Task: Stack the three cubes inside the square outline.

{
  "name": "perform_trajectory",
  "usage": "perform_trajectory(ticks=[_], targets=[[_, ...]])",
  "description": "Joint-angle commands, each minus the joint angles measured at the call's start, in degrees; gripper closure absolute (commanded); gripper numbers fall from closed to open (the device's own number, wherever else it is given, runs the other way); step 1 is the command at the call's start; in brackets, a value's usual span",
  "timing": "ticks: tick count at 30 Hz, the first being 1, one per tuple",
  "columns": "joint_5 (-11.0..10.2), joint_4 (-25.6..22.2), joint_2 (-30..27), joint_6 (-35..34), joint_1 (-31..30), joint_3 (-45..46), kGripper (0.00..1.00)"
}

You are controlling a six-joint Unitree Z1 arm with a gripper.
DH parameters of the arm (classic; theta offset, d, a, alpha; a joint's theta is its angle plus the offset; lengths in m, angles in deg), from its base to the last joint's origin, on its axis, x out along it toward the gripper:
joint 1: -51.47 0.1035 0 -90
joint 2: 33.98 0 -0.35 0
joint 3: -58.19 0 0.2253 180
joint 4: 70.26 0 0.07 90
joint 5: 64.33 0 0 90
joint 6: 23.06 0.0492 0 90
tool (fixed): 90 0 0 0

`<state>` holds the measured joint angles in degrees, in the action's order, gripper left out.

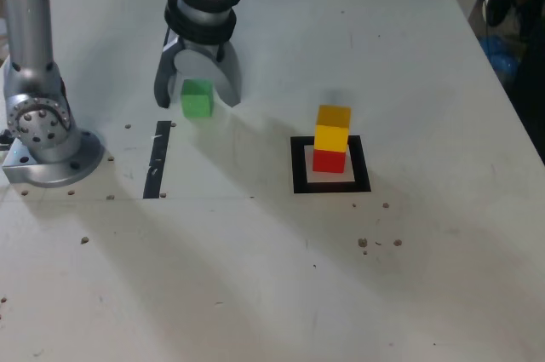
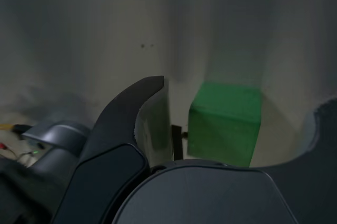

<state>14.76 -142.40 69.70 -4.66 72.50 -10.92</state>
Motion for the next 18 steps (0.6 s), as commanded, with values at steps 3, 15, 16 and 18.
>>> perform_trajectory(ticks=[3,15,16,18], targets=[[0.0,2.4,0.5,0.4,0.7,1.0,0.25],[-1.4,2.3,-0.3,0.7,0.8,-0.6,0.67],[-1.2,2.2,-0.3,0.8,0.8,-0.6,0.68],[-0.5,2.2,-0.3,1.1,0.8,-0.7,0.71]])
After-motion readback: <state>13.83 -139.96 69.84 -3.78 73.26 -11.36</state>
